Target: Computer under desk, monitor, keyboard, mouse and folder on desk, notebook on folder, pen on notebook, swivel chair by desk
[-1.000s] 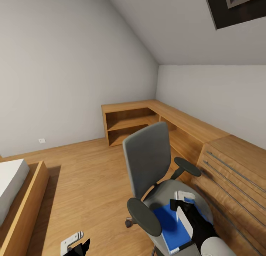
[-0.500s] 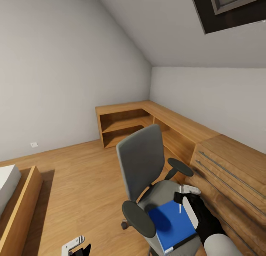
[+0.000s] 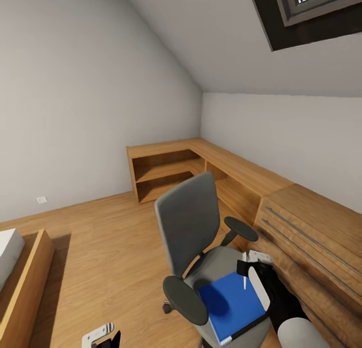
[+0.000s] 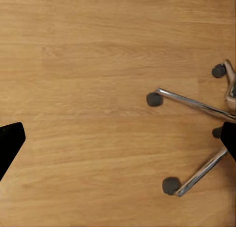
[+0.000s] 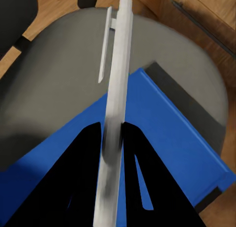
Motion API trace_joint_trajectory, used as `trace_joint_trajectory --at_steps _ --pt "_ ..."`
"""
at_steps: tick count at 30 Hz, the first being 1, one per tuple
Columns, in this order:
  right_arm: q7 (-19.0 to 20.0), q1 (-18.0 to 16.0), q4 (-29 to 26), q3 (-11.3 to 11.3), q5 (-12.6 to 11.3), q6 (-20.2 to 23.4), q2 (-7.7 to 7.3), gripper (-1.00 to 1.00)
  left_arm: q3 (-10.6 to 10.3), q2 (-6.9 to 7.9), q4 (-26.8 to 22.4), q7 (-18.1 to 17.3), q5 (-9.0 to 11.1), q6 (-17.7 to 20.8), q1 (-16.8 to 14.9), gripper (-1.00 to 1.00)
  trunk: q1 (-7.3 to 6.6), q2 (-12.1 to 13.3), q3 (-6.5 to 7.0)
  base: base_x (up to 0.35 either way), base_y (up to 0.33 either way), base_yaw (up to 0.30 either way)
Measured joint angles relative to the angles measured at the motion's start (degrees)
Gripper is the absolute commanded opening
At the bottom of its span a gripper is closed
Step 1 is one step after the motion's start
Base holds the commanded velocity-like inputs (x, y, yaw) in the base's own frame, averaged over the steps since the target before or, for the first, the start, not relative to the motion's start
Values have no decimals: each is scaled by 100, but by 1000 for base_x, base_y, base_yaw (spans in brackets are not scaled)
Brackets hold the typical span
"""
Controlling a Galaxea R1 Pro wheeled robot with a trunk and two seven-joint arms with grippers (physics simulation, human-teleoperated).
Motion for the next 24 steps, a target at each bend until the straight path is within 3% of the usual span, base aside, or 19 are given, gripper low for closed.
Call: trace_joint_trajectory --at_steps 7,16,24 --pt "4 35 -607 1 -15 503 25 -100 0 15 686 -35 -23 -263 -3 100 -154 281 126 0 0 -63" --pt "4 38 -697 0 -29 513 32 -100 -5 8 907 -60 -18 -551 -6 100 -352 642 287 0 0 -248" --pt "4 44 -697 1 -42 474 45 -100 13 8 999 -56 -1 -801 -4 100 -352 643 288 0 0 -112"
